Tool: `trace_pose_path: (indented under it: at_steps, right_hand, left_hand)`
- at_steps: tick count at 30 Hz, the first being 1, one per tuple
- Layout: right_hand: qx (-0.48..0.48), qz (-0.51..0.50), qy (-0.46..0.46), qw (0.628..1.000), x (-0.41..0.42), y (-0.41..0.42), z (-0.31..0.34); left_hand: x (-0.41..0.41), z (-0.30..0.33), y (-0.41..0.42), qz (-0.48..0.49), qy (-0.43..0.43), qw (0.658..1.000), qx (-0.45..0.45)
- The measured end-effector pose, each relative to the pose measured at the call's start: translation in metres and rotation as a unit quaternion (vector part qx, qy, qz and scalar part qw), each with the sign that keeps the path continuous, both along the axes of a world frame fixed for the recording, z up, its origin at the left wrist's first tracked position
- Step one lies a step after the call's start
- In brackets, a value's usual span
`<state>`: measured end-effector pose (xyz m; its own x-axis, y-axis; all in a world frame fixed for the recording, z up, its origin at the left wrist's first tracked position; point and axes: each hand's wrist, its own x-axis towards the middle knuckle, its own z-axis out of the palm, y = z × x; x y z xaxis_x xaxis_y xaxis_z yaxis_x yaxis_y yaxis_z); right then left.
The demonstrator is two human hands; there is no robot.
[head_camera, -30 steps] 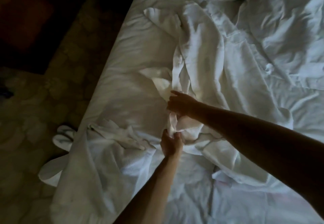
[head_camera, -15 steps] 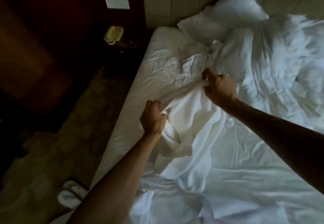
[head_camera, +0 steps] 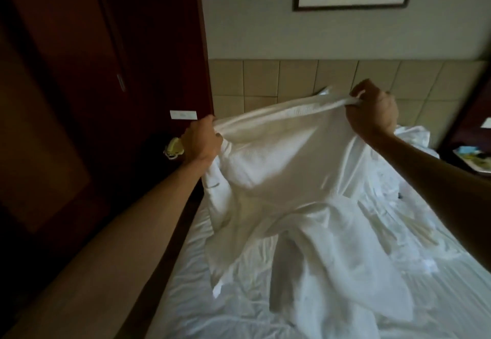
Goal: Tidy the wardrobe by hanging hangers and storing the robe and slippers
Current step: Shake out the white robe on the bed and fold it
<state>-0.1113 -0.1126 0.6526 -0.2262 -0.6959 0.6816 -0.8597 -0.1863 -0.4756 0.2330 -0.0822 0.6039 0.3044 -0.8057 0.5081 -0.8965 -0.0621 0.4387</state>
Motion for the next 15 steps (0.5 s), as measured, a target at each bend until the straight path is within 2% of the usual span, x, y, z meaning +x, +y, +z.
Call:
trace_pose_path:
  at_steps: [3,6,10,15]
  right_hand:
    - [-0.004,0.001,0.021,1.000,-0.022,0.012,0.011]
    - [0.023,0.014,0.031,0.999,-0.040,0.036,-0.036]
    - [0.175,0.004,-0.006,0.985,-0.056,0.089,-0.168]
    - [0.393,-0.045,-0.048,0.917,-0.062,0.180,-0.358]
  left_hand:
    - [-0.005,0.016,0.002,-0.019,0.005,1.000,-0.014]
    - [-0.016,-0.023,0.020,-0.072,0.018,0.997,0.033]
    - [-0.039,-0.147,0.067,-0.128,-0.018,0.978,0.165]
    - [-0.071,-0.336,0.155,-0.149,-0.001,0.921,0.359]
